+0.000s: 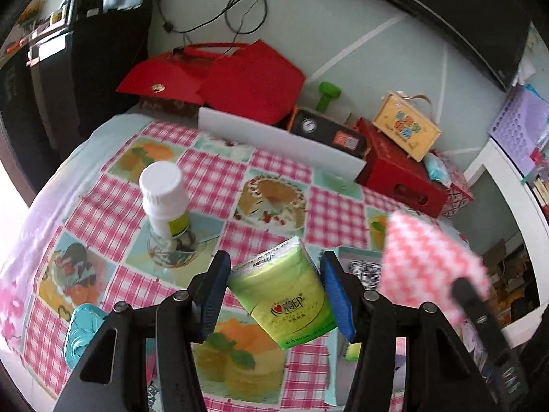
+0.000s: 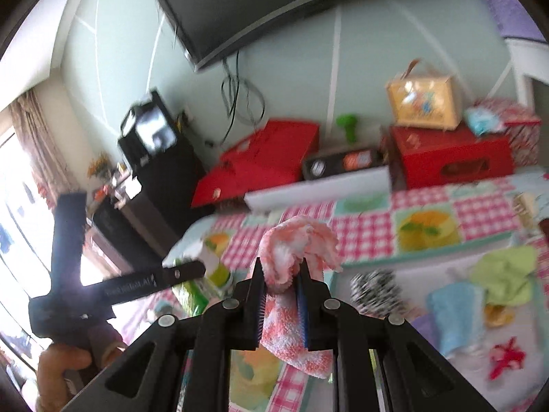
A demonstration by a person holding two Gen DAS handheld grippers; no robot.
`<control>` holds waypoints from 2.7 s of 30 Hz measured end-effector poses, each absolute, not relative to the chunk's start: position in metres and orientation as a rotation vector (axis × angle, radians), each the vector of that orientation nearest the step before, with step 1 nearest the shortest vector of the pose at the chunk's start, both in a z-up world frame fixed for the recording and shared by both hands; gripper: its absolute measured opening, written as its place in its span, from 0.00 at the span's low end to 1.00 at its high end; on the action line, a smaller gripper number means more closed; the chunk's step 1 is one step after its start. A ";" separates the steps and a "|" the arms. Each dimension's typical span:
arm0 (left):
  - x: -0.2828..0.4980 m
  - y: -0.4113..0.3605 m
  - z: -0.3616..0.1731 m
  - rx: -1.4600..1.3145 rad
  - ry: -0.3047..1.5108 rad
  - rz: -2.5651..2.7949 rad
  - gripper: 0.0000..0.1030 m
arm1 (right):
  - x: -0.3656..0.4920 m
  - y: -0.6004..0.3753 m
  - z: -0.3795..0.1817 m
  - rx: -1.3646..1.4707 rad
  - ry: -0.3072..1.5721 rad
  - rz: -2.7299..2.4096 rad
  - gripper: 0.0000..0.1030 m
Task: Organize soft objects
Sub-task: 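Lift and carry the tissue pack and striped towel with both tools over the tray, then lower and open both tools to drop the tissue pack and towel into the tray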
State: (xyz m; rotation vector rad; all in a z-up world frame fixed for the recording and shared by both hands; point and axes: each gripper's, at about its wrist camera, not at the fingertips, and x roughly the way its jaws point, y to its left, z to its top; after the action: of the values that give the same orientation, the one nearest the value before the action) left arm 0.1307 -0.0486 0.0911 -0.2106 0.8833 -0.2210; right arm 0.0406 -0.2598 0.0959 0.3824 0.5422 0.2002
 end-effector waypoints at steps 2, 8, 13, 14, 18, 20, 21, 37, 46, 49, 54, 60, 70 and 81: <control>0.128 -0.054 0.095 -0.203 0.876 -0.241 0.54 | 0.028 -0.274 0.107 0.390 0.504 0.161 0.17; 0.118 -0.077 0.101 -0.177 0.871 -0.299 0.54 | -0.004 -0.316 0.127 0.411 0.438 0.017 0.17; 0.106 -0.105 0.100 -0.132 0.881 -0.354 0.54 | -0.025 -0.347 0.132 0.438 0.417 -0.084 0.17; 0.104 -0.110 0.101 -0.126 0.884 -0.363 0.54 | -0.029 -0.353 0.132 0.441 0.418 -0.101 0.17; 0.098 -0.133 0.098 -0.094 0.900 -0.408 0.54 | -0.043 -0.368 0.134 0.427 0.424 -0.166 0.16; 0.096 -0.145 0.093 -0.076 0.919 -0.434 0.54 | -0.048 -0.376 0.134 0.426 0.432 -0.200 0.16; 0.095 -0.152 0.089 -0.069 0.933 -0.448 0.54 | -0.048 -0.378 0.132 0.427 0.435 -0.213 0.17; 0.089 -0.197 0.030 0.018 1.138 -0.520 0.54 | -0.012 -0.382 0.068 0.458 0.700 -0.197 0.17; 0.084 -0.206 0.011 0.066 1.197 -0.523 0.54 | 0.005 -0.369 0.025 0.474 0.848 -0.152 0.17; 0.084 -0.208 0.004 0.085 1.212 -0.517 0.54 | 0.011 -0.363 0.012 0.473 0.903 -0.147 0.18; 0.084 -0.207 -0.006 0.099 1.231 -0.503 0.55 | 0.014 -0.354 -0.001 0.454 0.955 -0.147 0.19; 0.083 -0.207 -0.011 0.106 1.242 -0.503 0.55 | 0.015 -0.348 -0.009 0.441 1.000 -0.155 0.20; 0.080 -0.195 0.005 0.078 1.214 -0.510 0.59 | 0.014 -0.342 -0.004 0.374 1.027 -0.184 0.27; 0.092 -0.153 0.019 0.037 1.120 -0.348 0.85 | 0.007 -0.335 0.005 0.317 1.013 -0.199 0.58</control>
State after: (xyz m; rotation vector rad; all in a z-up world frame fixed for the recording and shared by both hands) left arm 0.0917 -0.1530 0.0194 0.0373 1.1196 -0.3478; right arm 0.0066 -0.3355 0.0053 0.3174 1.0126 -0.1986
